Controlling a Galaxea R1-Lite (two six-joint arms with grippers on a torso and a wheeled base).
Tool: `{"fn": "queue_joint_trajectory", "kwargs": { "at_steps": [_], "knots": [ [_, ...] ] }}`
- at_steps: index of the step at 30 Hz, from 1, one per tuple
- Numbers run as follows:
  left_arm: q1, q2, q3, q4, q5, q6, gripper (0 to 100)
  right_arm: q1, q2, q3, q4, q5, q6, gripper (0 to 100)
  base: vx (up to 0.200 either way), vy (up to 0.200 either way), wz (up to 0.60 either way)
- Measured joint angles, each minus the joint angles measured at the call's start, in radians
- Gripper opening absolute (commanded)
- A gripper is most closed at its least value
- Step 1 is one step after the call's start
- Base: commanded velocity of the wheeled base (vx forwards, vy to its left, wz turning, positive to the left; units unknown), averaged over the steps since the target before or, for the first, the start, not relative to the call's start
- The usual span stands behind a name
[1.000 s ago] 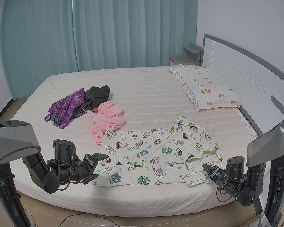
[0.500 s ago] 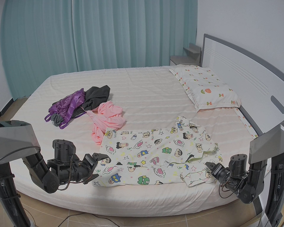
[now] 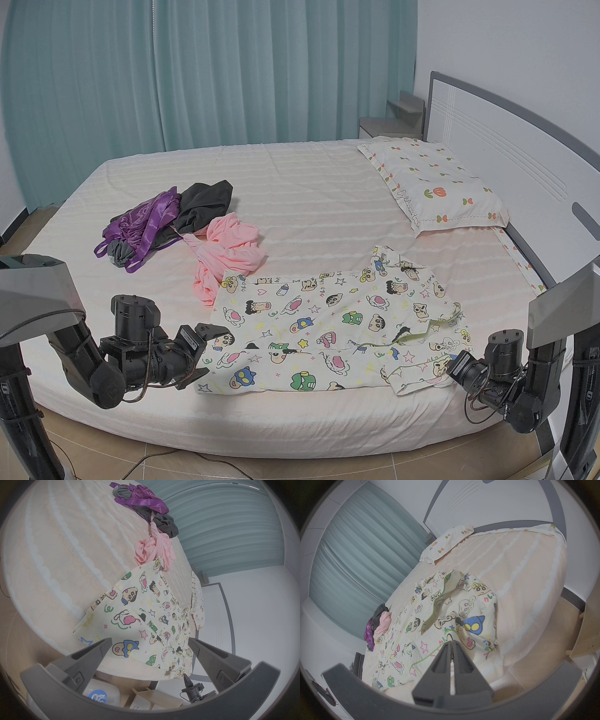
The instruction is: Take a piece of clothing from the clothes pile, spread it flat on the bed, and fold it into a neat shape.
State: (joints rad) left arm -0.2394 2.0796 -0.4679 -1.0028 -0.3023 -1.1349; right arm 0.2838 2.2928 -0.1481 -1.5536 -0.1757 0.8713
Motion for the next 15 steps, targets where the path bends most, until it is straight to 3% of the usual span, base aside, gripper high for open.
{"fn": "queue_joint_trajectory", "kwargs": {
  "at_steps": [10,11,15],
  "knots": [
    [0.0,0.0,-0.001,0.0,0.0,0.0,100,0.007,-0.032,0.067,0.001,-0.001,-0.004,0,0.0,0.0,0.0],
    [0.0,0.001,-0.001,0.0,0.0,0.001,100,0.006,-0.031,0.062,0.001,0.0,-0.005,100,0.0,0.0,0.0],
    [0.0,0.002,-0.001,0.0,0.0,0.002,100,0.005,-0.022,0.053,0.001,0.0,-0.005,100,0.0,0.0,0.0]
  ]
}}
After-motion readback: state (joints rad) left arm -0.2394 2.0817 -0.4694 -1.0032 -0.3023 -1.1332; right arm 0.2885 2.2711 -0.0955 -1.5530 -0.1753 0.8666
